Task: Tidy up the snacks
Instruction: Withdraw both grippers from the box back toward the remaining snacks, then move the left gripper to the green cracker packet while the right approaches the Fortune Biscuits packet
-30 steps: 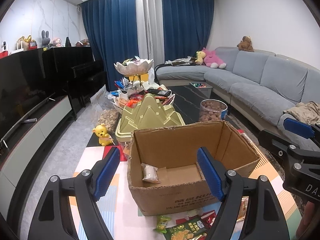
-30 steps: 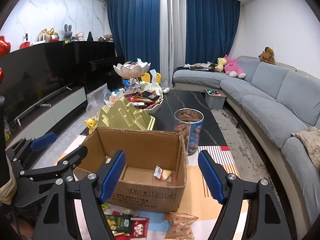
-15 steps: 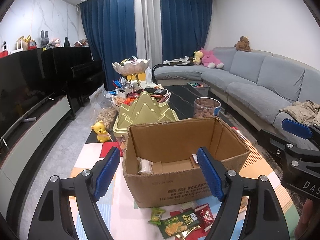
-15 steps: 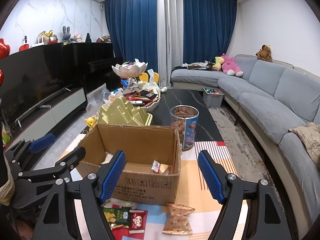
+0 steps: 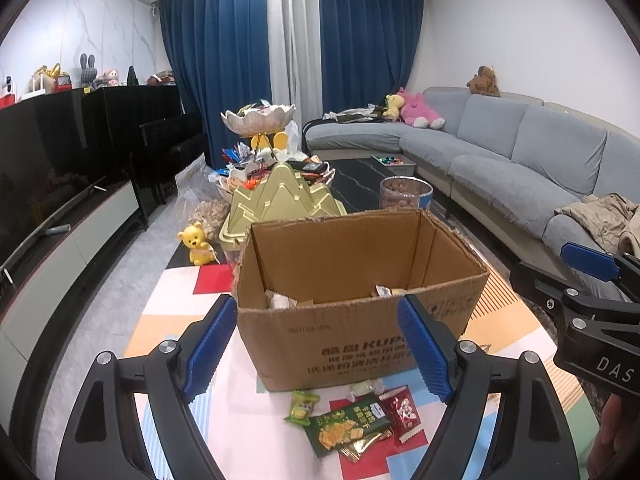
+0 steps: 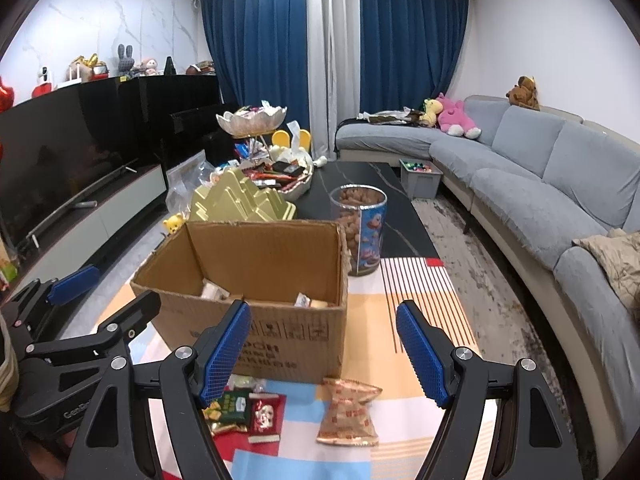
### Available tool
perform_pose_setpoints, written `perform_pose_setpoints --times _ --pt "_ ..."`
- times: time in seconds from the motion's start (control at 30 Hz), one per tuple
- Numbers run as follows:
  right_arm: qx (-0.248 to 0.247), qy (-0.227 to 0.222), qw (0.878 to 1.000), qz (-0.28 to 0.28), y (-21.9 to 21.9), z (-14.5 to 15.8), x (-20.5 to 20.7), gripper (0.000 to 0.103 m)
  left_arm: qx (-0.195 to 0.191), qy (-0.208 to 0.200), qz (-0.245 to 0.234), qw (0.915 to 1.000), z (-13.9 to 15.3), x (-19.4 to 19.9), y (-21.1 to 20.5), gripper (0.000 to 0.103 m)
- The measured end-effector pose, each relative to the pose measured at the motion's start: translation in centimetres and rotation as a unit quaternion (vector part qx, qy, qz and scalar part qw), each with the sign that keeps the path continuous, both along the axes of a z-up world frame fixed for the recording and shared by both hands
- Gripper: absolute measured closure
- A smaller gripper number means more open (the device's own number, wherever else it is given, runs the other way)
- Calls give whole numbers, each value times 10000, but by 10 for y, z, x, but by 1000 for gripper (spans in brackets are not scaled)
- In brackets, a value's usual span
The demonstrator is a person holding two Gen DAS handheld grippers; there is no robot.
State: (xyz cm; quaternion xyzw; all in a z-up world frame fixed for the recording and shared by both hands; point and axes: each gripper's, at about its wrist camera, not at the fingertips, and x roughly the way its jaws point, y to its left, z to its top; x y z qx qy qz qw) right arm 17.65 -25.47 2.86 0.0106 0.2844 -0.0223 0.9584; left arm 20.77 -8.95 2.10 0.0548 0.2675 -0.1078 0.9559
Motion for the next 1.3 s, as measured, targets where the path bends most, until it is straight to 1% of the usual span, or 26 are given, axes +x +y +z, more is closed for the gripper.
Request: perform_pose_setpoints --times 0.1,0.23,0.67,1.2,1.3 --pt "7 62 10000 -35 -3 -6 -2 27 -8 55 25 10000 -5 -3 0 17" --pt "1 96 9999 -84 -5 -12 -5 20 6 136 49 9999 -13 -6 -1 15" --pt "21 383 9991 -191 -16 -39 -8 19 76 446 152 9989 -41 -9 -8 7" --pt "36 780 9966 -255 -24 -77 -8 19 81 984 283 9947 -89 -2 -14 4" --pt "40 837 9962 -254 -24 -83 -7 19 81 1035 305 9941 -96 0 -14 4"
